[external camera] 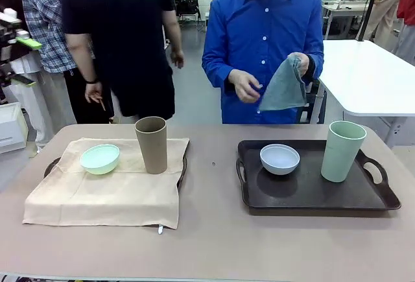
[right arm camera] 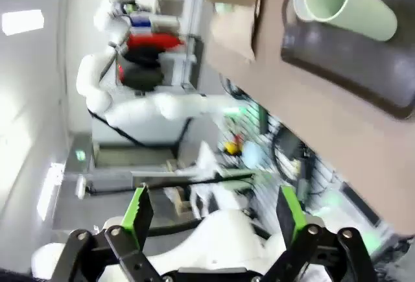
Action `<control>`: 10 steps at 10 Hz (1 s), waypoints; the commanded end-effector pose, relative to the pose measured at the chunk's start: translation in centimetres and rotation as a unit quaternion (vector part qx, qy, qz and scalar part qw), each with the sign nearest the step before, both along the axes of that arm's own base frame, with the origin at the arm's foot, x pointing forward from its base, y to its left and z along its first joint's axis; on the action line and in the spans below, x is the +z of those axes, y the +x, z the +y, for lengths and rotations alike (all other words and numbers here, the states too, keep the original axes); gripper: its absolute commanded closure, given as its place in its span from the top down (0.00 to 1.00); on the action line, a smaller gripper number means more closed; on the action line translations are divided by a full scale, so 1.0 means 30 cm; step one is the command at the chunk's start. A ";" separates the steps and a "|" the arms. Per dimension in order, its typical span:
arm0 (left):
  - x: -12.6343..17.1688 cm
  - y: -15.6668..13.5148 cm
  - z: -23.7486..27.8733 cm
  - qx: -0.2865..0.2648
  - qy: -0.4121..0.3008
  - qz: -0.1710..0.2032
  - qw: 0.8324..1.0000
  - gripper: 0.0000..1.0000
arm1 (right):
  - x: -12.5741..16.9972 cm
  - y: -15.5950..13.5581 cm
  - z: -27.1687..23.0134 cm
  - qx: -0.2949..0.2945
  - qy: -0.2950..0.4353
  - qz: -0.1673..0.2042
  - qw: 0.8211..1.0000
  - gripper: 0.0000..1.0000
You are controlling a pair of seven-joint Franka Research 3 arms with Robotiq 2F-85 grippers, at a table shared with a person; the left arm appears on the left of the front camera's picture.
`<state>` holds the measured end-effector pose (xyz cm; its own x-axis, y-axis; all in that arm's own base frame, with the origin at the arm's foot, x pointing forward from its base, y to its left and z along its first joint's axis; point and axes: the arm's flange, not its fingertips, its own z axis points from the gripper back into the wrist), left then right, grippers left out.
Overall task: Set up a tray with a mat and arrange the tableware.
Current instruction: Pick up the Picnic Bowl and Reusable plastic cup from the Handle tray in front of the human's position and hold them in the air.
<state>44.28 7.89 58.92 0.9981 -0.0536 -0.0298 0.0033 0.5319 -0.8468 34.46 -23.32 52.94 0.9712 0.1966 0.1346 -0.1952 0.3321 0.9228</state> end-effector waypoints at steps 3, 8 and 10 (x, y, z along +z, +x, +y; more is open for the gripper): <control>0.045 -0.003 -0.356 0.022 0.125 -0.007 0.992 1.00 | -0.008 0.116 -0.178 0.186 0.047 -0.126 0.973 1.00; 0.038 -0.130 -0.577 -0.084 0.108 0.051 0.989 1.00 | -0.240 0.115 0.091 0.172 0.055 -0.169 0.969 1.00; 0.066 -0.023 -0.606 -0.015 0.143 -0.030 0.989 1.00 | -0.240 0.115 0.091 0.172 0.055 -0.169 0.969 1.00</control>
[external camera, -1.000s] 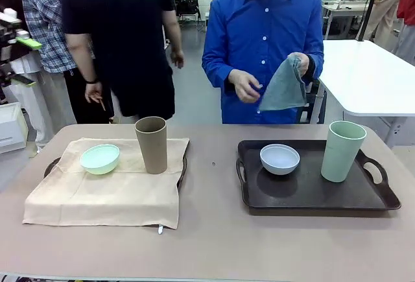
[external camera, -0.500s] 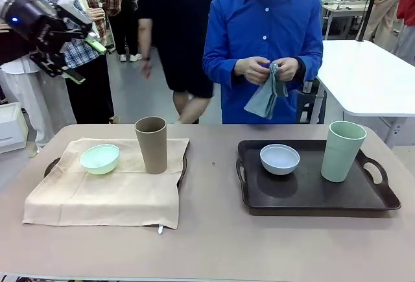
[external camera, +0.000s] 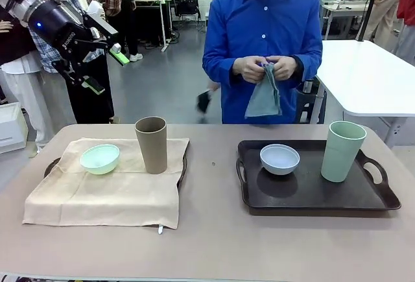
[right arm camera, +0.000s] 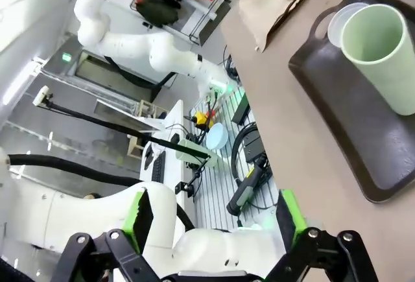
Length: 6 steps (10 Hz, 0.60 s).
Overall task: Set up a tray with a mat and arrange the tableware.
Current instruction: Pick up the Picnic Bowl and Reusable plastic cup from the Handle tray in front of the human's position and hold them in the air.
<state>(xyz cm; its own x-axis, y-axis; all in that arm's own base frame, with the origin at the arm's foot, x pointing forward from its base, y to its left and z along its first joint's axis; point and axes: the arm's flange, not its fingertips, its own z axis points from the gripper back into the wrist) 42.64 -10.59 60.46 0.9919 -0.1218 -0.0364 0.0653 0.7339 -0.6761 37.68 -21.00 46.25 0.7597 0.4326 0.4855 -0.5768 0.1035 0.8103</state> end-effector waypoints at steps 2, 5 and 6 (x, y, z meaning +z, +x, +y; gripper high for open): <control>0.000 0.000 0.000 0.000 0.000 0.000 1.000 1.00 | 0.000 0.000 0.000 0.000 0.000 0.000 1.000 1.00; 0.035 -0.035 -0.204 0.029 0.046 -0.044 0.998 1.00 | 0.040 0.029 -0.057 -0.146 -0.037 -0.106 0.983 1.00; 0.045 -0.041 -0.258 0.022 0.060 -0.055 0.996 1.00 | 0.054 0.030 -0.082 -0.160 -0.046 -0.137 0.977 1.00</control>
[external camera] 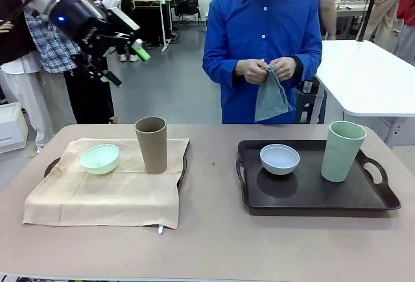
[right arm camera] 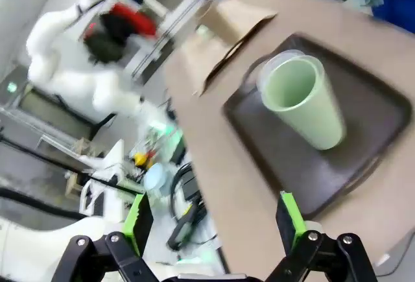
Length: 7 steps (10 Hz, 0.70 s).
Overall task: Set up a tray with a mat and arrange the tableware.
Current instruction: Pick up the Picnic Bowl and Reusable plastic cup from the Handle tray in front of the human's position and hold them in the air.
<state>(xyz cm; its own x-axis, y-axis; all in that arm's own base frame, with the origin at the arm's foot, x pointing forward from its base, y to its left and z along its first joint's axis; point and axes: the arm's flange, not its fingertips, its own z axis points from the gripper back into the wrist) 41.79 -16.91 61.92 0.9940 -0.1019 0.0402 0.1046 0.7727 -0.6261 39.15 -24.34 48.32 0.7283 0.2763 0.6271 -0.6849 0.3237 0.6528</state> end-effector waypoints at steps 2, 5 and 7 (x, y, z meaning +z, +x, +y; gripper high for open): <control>-0.005 -0.008 -0.148 0.016 0.046 -0.015 0.999 1.00 | -0.012 -0.015 -0.007 -0.027 -0.082 -0.110 0.990 1.00; -0.041 0.013 -0.315 0.027 0.089 -0.031 0.995 1.00 | -0.033 0.035 -0.059 0.069 -0.184 -0.253 0.947 1.00; -0.068 0.023 -0.403 0.035 0.107 -0.042 0.993 1.00 | -0.036 0.032 -0.087 0.112 -0.173 -0.307 0.929 1.00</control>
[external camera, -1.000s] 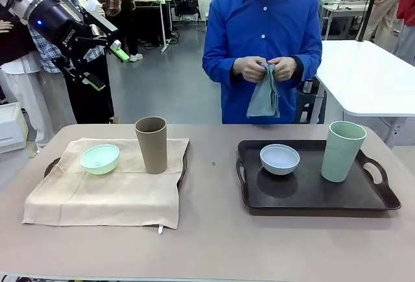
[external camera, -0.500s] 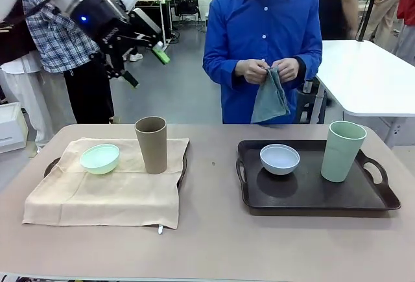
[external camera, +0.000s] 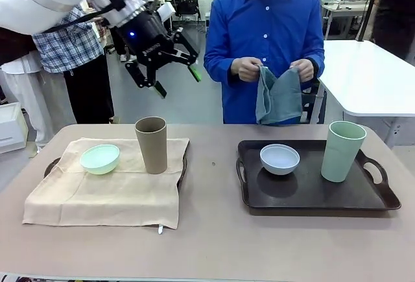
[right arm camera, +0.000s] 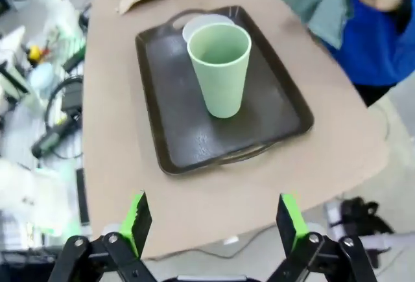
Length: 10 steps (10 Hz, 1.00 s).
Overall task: Set up a tray with a mat and arrange the tableware.
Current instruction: Pick up the Picnic Bowl and Reusable plastic cup from the Handle tray in front of the human's position and hold them in the air.
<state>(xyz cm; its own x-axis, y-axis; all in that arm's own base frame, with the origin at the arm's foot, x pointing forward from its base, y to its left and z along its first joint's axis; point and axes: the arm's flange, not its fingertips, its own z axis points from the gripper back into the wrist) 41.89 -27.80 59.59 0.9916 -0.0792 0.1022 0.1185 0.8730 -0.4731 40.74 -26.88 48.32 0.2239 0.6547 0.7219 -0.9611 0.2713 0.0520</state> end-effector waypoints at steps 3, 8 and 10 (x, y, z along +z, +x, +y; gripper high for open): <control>0.006 0.066 -0.145 0.024 0.018 -0.021 0.999 1.00 | -0.045 -0.049 -0.008 0.070 0.048 -0.038 0.996 1.00; -0.017 0.019 -0.074 0.007 0.013 -0.012 1.000 1.00 | -0.014 -0.016 -0.012 0.031 0.004 -0.043 0.999 1.00; -0.013 0.103 -0.167 0.009 0.018 0.001 1.000 1.00 | -0.042 0.035 0.013 0.075 0.006 -0.066 0.995 1.00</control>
